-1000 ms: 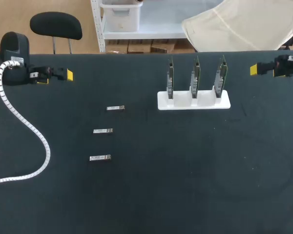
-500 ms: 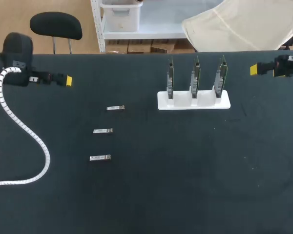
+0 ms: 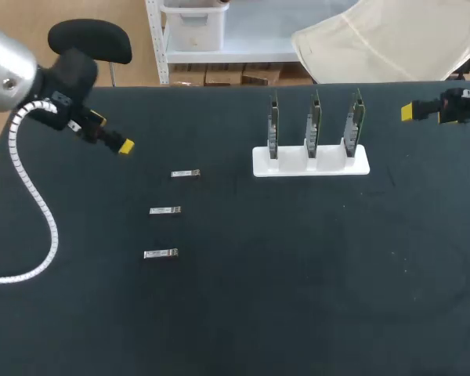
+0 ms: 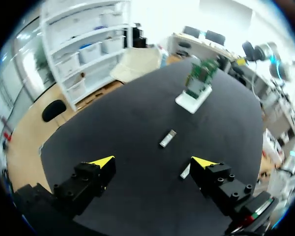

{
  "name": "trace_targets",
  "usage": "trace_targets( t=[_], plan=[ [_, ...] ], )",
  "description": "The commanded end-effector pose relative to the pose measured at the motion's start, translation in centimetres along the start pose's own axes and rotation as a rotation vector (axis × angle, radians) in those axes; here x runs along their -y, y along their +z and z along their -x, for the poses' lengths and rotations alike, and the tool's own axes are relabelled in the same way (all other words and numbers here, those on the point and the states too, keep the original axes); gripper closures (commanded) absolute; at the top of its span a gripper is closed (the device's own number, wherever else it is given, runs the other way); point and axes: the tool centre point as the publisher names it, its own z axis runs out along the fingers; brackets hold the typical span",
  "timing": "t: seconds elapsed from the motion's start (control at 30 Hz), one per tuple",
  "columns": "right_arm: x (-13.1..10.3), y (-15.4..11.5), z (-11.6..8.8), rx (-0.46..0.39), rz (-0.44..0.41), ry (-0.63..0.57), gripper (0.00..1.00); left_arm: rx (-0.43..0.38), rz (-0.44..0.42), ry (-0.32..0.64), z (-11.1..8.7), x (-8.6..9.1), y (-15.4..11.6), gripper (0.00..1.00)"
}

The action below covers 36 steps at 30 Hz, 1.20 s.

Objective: Pick up the optical module with the left hand, and insert it into the network port with the right hand.

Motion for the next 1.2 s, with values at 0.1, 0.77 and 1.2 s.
trace_targets(
  t=[0.1,0.77,1.2],
  plan=[
    [-0.2,-0.1,0.0,0.0,-0.007,0.001,0.0,-0.056,-0.11,0.112,0.1,-0.3,1.3,0.0],
    [-0.2,-0.1,0.0,0.0,-0.007,0.001,0.0,0.031,-0.073,-0.052,0.7,-0.9,0.7,0.0],
    [-0.2,-0.1,0.0,0.0,-0.007,0.001,0.0,-0.163,-0.036,0.378,3.3,-0.6,2.1,0.0]
  ],
)
